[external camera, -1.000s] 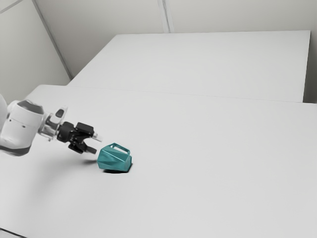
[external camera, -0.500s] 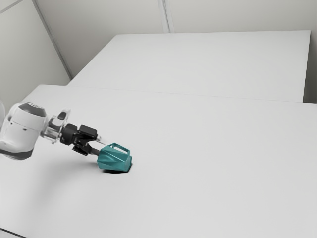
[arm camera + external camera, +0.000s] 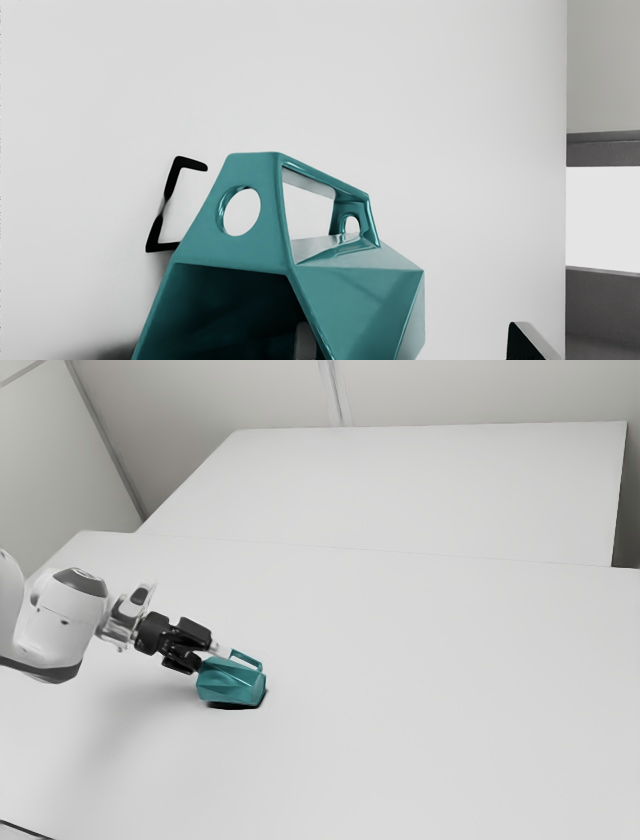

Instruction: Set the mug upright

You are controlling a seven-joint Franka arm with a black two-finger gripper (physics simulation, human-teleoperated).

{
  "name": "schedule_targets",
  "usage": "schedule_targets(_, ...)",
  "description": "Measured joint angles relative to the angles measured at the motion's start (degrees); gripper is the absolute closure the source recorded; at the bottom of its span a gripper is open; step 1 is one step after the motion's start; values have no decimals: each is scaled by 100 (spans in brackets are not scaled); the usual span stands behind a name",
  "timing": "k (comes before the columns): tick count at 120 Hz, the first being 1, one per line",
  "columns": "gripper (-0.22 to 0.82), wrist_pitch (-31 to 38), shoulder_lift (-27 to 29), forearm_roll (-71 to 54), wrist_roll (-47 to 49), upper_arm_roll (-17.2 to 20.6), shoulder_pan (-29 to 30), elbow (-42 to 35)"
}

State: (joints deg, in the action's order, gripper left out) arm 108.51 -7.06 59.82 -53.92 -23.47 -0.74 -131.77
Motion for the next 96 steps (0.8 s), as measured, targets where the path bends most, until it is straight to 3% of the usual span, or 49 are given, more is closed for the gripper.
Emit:
schedule_targets(43, 64, 25, -69, 12, -17, 0, 1, 2)
schedule_targets(96, 77, 86, 11, -42, 28, 0, -9, 9)
